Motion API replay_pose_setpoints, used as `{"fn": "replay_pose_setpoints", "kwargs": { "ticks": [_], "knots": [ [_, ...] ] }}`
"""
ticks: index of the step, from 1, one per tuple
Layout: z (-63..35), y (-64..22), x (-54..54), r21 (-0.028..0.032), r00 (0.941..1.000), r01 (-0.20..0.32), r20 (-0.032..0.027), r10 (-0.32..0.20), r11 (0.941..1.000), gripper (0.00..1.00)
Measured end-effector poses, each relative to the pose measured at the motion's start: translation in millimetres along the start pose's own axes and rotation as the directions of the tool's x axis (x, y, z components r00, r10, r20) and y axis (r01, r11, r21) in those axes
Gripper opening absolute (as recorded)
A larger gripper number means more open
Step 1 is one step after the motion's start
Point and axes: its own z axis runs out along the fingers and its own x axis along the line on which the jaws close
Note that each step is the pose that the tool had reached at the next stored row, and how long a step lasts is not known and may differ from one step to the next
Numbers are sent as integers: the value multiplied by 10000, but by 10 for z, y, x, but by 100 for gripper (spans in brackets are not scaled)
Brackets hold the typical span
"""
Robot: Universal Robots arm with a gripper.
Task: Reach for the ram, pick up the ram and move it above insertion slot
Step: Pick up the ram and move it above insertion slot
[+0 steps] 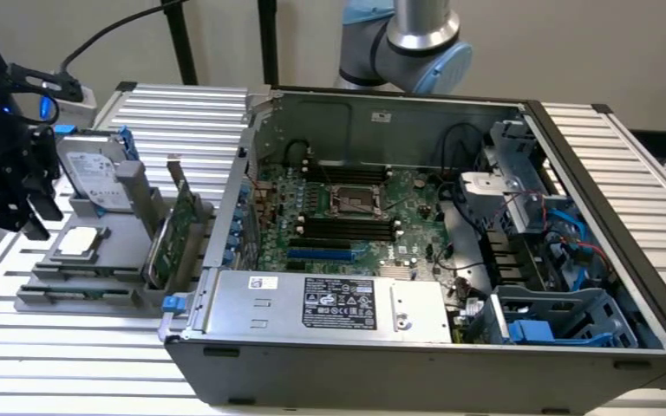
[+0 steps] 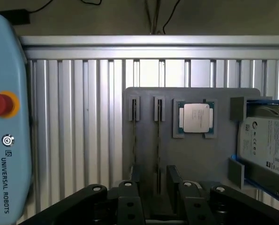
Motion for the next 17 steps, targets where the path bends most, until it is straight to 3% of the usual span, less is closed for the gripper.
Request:
{"fn": "replay_pose_setpoints", "kwargs": {
  "ticks": [12, 17],
  "knots": [
    [218, -12, 19, 0, 10000, 0, 0, 0, 10000, 36],
    [307, -20, 74, -1, 10000, 0, -1, 0, 10000, 36]
  ]
}}
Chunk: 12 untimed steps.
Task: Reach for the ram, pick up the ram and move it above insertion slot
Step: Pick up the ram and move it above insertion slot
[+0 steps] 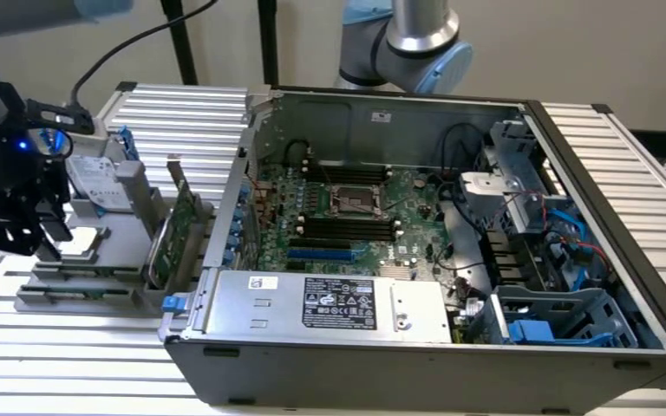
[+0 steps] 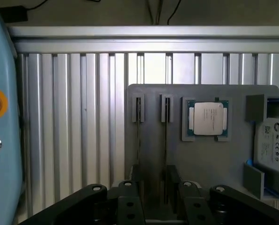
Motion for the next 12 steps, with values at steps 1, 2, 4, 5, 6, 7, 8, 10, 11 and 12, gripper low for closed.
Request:
{"fn": "replay_pose_setpoints", "kwargs": {
  "ticks": [1, 2, 4, 5, 6, 7, 8, 10, 11, 12],
  "knots": [
    [20, -2, 15, 0, 10000, 0, 1, 0, 10000, 36],
    [38, -5, 29, 1, 10000, 0, 1, 0, 10000, 36],
    [75, -11, 54, 1, 10000, 0, 1, 0, 10000, 36],
    [92, -13, 67, 1, 10000, -1, 1, 1, 10000, 36],
    [110, -16, 80, 0, 10000, 0, 0, 0, 10000, 36],
    [128, -18, 94, 1, 10000, -1, 0, 1, 10000, 36],
    [148, -22, 108, 0, 10000, 0, 1, 0, 10000, 36],
    [184, -29, 128, 2, 10000, 0, 2, 0, 10000, 36],
    [202, -33, 135, 2, 10000, 0, 2, 0, 10000, 36],
    [219, -38, 140, 1, 10000, -1, 1, 1, 10000, 36]
  ]
}}
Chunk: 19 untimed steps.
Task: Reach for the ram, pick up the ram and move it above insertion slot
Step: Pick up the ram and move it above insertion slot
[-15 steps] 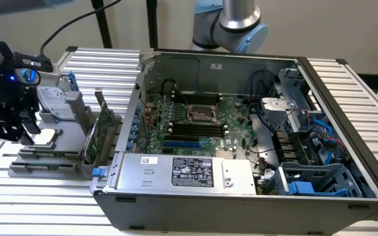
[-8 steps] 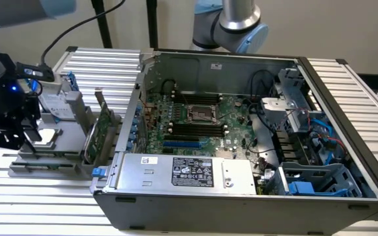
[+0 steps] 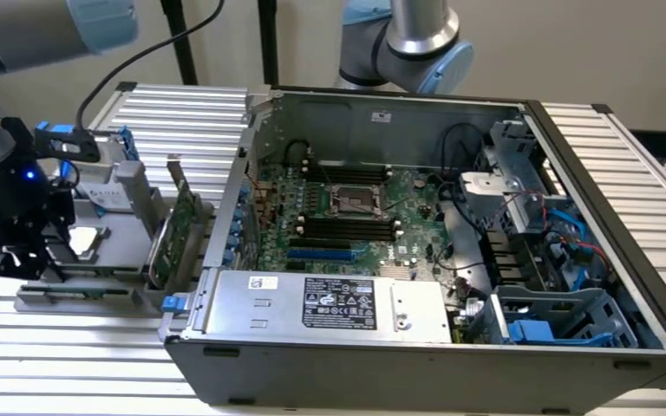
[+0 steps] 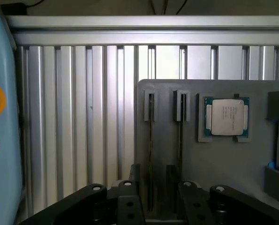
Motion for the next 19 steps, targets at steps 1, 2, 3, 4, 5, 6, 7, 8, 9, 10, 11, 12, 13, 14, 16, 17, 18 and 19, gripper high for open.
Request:
{"fn": "replay_pose_setpoints", "kwargs": {
  "ticks": [1, 2, 3, 4, 5, 6, 7, 8, 9, 10, 11, 12, 13, 14, 16, 17, 18, 19],
  "knots": [
    [19, -5, 5, 0, 10000, 1, 0, -1, 10000, 36],
    [37, -10, 9, 0, 10000, 0, 0, 0, 10000, 36],
    [55, -15, 13, 0, 10000, 0, 0, 0, 10000, 36],
    [72, -21, 16, -1, 10000, 0, -1, 0, 10000, 36],
    [90, -26, 20, -1, 10000, 0, 0, 0, 10000, 36],
    [109, -31, 23, 0, 10000, 0, 0, 0, 10000, 36],
    [128, -37, 27, 0, 10000, 0, 0, 0, 10000, 36],
    [146, -42, 30, 0, 10000, 0, 0, 0, 10000, 36],
    [163, -47, 33, -1, 10000, 1, -1, -1, 10000, 36],
    [182, -52, 36, 0, 10000, 0, 0, 0, 10000, 36],
    [199, -56, 38, 0, 10000, 0, 0, 0, 10000, 36],
    [217, -60, 39, 0, 10000, 0, 0, 0, 10000, 36],
    [235, -63, 40, -1, 10000, 0, 0, 0, 10000, 36],
    [253, -66, 40, 0, 10000, -1, 0, 1, 10000, 36],
    [291, -71, 41, 0, 10000, 0, 0, 0, 10000, 36],
    [309, -73, 41, 0, 10000, 0, 0, 0, 10000, 36],
    [327, -73, 40, 0, 10000, 0, 0, 0, 10000, 36],
    [345, -74, 40, 0, 10000, 0, 0, 0, 10000, 36]
  ]
}}
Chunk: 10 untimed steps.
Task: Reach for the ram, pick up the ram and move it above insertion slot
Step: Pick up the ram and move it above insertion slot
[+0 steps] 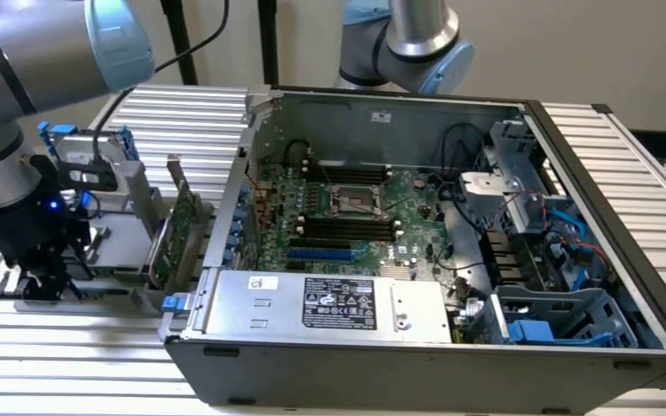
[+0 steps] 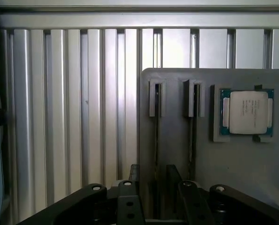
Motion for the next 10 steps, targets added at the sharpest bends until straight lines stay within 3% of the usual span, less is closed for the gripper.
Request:
{"fn": "replay_pose_setpoints", "kwargs": {
  "ticks": [10],
  "knots": [
    [119, -3, -23, 43, 10000, 16, 0, -16, 10000, 36]
  ]
}}
